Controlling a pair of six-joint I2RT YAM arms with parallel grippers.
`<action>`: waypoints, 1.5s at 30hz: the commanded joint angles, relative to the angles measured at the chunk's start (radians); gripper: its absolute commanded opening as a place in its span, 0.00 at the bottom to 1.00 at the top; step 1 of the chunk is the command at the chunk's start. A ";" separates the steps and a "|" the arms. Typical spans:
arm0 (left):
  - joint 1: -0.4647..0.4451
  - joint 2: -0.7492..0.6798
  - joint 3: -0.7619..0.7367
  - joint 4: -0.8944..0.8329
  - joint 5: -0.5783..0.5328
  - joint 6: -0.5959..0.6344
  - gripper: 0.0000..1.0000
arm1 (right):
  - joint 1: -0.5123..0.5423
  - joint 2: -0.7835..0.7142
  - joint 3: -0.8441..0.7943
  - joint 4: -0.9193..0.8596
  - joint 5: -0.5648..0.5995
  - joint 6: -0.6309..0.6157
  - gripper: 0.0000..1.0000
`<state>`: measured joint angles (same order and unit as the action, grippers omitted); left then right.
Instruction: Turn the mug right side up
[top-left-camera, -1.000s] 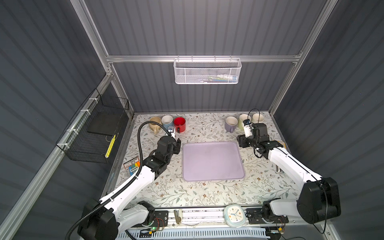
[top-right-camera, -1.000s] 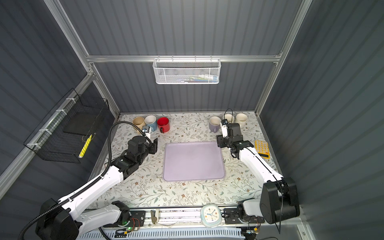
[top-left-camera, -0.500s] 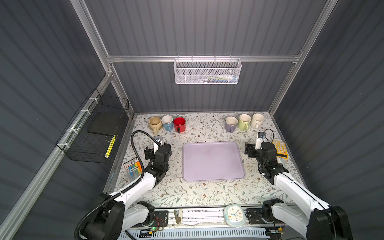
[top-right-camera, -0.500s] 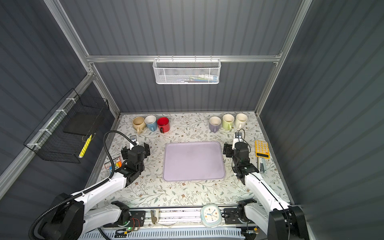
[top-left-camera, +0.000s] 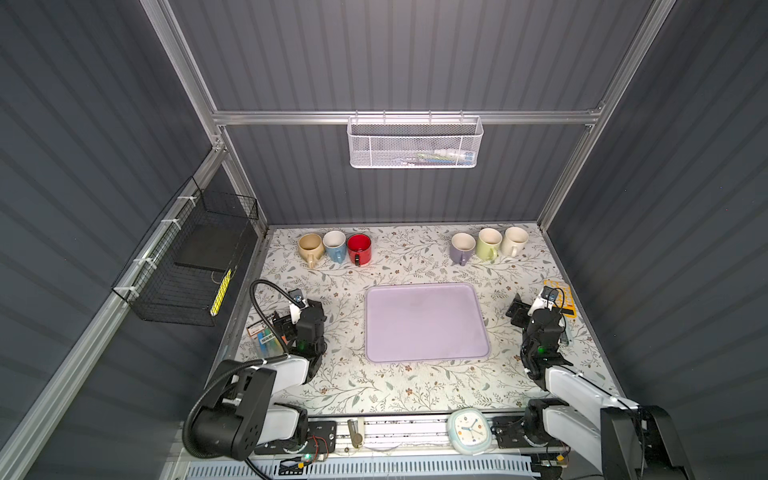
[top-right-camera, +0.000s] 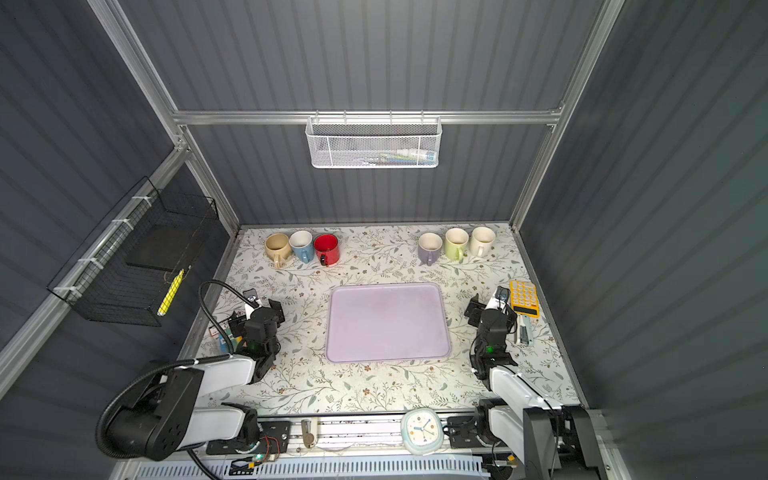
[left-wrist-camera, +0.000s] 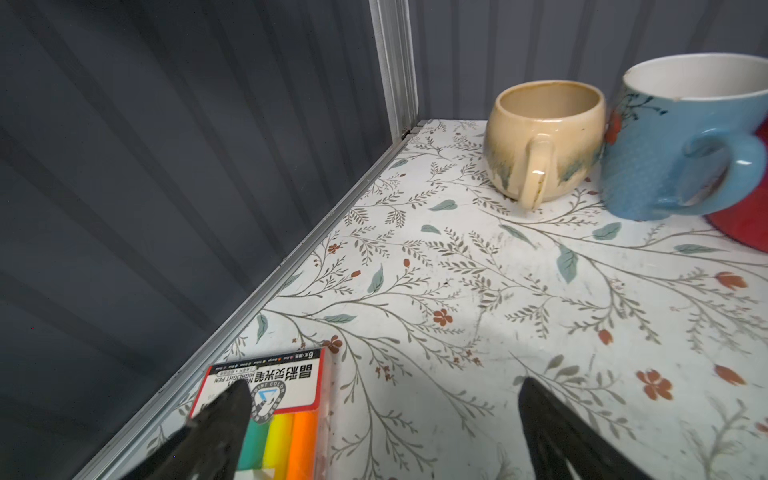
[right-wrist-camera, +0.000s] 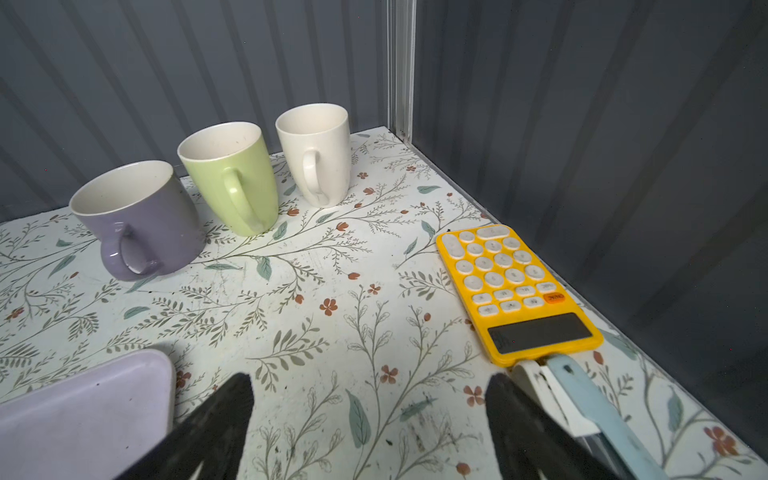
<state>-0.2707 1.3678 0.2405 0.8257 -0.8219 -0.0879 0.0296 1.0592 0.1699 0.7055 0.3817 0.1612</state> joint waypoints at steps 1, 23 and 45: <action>0.037 0.060 0.009 0.177 0.089 0.025 1.00 | -0.022 0.036 0.005 0.136 -0.002 0.006 0.90; 0.151 0.338 0.186 0.159 0.513 0.110 1.00 | -0.087 0.408 0.125 0.343 -0.349 -0.101 0.95; 0.169 0.350 0.230 0.087 0.552 0.106 1.00 | -0.089 0.401 0.158 0.264 -0.388 -0.115 0.96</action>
<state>-0.1184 1.7100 0.4446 0.9302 -0.2886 0.0124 -0.0547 1.4540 0.3187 0.9714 0.0025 0.0551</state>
